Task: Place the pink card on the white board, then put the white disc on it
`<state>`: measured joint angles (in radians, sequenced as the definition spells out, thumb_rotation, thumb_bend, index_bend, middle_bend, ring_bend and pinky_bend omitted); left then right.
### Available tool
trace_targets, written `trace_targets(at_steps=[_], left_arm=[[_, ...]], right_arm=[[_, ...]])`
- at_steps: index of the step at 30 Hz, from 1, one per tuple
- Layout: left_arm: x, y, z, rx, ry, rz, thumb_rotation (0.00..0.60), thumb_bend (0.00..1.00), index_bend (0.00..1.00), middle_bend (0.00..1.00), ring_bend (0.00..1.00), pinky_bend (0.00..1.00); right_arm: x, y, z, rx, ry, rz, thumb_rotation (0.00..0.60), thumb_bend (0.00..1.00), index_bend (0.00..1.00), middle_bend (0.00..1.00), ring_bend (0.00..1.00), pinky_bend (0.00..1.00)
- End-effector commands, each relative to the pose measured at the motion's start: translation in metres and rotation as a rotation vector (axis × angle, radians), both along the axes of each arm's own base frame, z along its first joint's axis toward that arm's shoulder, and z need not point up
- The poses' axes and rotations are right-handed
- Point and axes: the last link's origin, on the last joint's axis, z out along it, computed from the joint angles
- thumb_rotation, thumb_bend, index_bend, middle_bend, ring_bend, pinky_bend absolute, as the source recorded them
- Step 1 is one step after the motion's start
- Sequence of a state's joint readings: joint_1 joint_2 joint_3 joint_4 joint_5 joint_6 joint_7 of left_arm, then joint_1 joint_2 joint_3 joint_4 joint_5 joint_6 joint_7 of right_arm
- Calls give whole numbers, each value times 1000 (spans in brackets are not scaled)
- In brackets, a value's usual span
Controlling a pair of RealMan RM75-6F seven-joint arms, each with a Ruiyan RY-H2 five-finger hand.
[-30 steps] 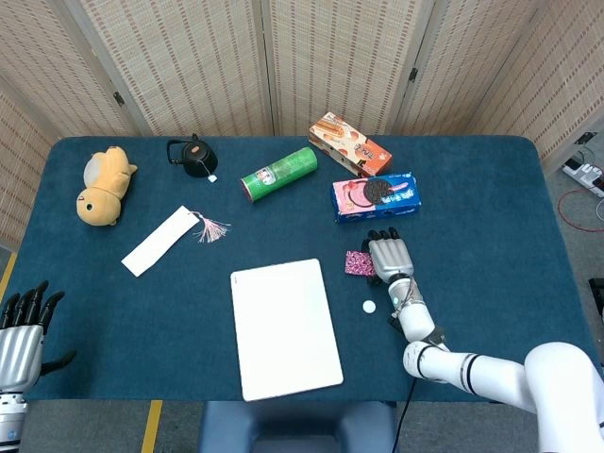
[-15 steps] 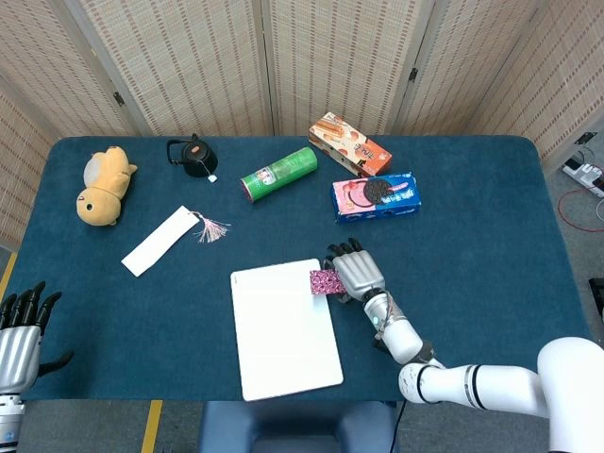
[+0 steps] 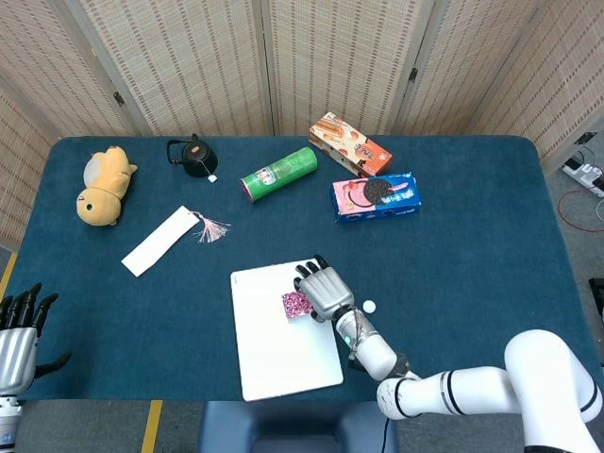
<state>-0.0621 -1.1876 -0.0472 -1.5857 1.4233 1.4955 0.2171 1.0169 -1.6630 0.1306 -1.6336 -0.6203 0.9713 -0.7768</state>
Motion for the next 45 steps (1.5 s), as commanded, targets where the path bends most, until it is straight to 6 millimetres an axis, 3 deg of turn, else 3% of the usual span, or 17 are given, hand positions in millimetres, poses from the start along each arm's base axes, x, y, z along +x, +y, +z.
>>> trace_targets(at_steps=[1, 5, 8, 12, 18, 25, 33, 45], left_arm=[[0, 0, 0, 0, -3, 1, 600, 131, 166, 53, 81, 0], [0, 0, -1, -1, -5, 0, 600, 132, 166, 53, 82, 0], [2, 1, -1, -1, -6, -6, 600, 132, 166, 53, 82, 0], [2, 2, -1, -2, -7, -10, 600, 132, 166, 52, 82, 0], [7, 5, -2, -10, -11, -29, 600, 131, 166, 53, 82, 0], [11, 6, -5, -20, -12, -40, 600, 132, 166, 53, 81, 0], [14, 4, -5, -21, -13, -44, 600, 131, 166, 53, 82, 0], [13, 2, -4, -24, -19, -36, 600, 131, 166, 53, 82, 0]], right_arm=[[2, 1, 0, -2, 8, 17, 600, 298, 285, 153, 108, 29], [0, 1, 4, -10, 8, 28, 600, 297, 148, 145, 92, 29], [-5, 2, 10, -18, -7, 27, 600, 297, 115, 144, 90, 29], [-23, 7, 24, -36, -24, 15, 600, 297, 187, 147, 90, 29], [-65, 19, 46, -68, 23, 6, 600, 297, 291, 156, 90, 29], [-100, 25, 50, -74, 62, -30, 600, 297, 309, 160, 90, 29], [-116, 21, 42, -79, 71, -47, 600, 297, 354, 166, 92, 29], [-124, 16, 39, -87, 94, -57, 600, 297, 387, 173, 93, 29]])
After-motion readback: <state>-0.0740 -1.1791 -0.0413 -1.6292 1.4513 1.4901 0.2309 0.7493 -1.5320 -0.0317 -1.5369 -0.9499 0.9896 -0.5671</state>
